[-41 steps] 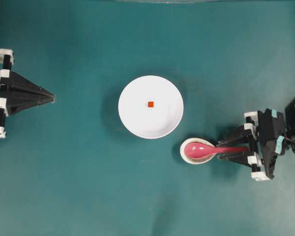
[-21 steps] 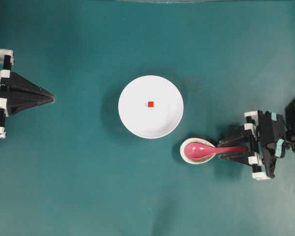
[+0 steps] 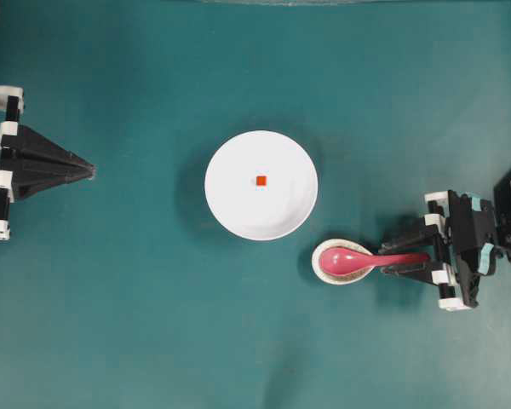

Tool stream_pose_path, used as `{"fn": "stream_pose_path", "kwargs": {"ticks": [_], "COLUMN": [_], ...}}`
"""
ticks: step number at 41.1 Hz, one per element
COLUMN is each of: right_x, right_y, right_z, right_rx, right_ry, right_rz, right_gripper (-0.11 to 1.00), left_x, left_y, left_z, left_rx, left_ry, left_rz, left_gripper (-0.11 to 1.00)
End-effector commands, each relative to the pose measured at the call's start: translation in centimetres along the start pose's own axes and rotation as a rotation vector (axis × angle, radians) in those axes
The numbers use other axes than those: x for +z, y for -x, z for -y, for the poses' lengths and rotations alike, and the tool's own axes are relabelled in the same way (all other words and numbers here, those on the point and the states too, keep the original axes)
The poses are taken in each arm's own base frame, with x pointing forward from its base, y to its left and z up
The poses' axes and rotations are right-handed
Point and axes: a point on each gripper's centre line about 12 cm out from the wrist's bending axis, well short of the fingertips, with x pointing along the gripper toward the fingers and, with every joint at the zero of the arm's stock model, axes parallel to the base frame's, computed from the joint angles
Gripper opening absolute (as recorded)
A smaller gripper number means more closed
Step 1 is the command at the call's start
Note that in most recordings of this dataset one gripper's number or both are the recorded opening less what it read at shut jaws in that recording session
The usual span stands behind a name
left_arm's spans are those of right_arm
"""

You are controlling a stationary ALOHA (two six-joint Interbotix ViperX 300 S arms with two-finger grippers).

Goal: Grip the spoon and scoop the red block from the bowl with right arm.
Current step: 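Close the right gripper on the pink spoon handle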

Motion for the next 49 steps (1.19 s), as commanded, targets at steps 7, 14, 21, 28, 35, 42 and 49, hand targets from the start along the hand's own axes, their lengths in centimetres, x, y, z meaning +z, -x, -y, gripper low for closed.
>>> {"fn": "stream_pose_path", "kwargs": {"ticks": [7,14,21,28,35,42,49], "right_x": [0.33,0.33,0.33,0.33,0.34,0.33,0.43], "right_y": [-0.04,-0.04,-0.04,-0.04,-0.05,-0.04,-0.01], "right_z": [-0.17,-0.17,-0.17,-0.17,-0.14,-0.17,-0.20], "right_rx": [0.006,0.006,0.006,0.006,0.004,0.006,0.007], "right_ry": [-0.002,-0.002,0.000,0.000,-0.001,0.000,-0.001], "right_rz": [0.017,0.017,0.017,0.017,0.017,0.017,0.021], "right_gripper": [0.42,0.38,0.33,0.29,0.28,0.25,0.25], "left_x": [0.55,0.57,0.55,0.55,0.55,0.55,0.57], "left_y": [-0.11,-0.11,-0.11,-0.11,-0.11,-0.11,-0.11], "left_z": [0.09,0.09,0.09,0.09,0.09,0.09,0.09], "left_rx": [-0.003,-0.003,-0.003,-0.003,-0.003,-0.003,-0.003], "left_ry": [-0.001,-0.001,-0.001,-0.001,-0.001,-0.001,-0.002], "left_rz": [0.011,0.012,0.011,0.011,0.011,0.011,0.012], "left_gripper": [0.00,0.00,0.00,0.00,0.00,0.00,0.00]}}
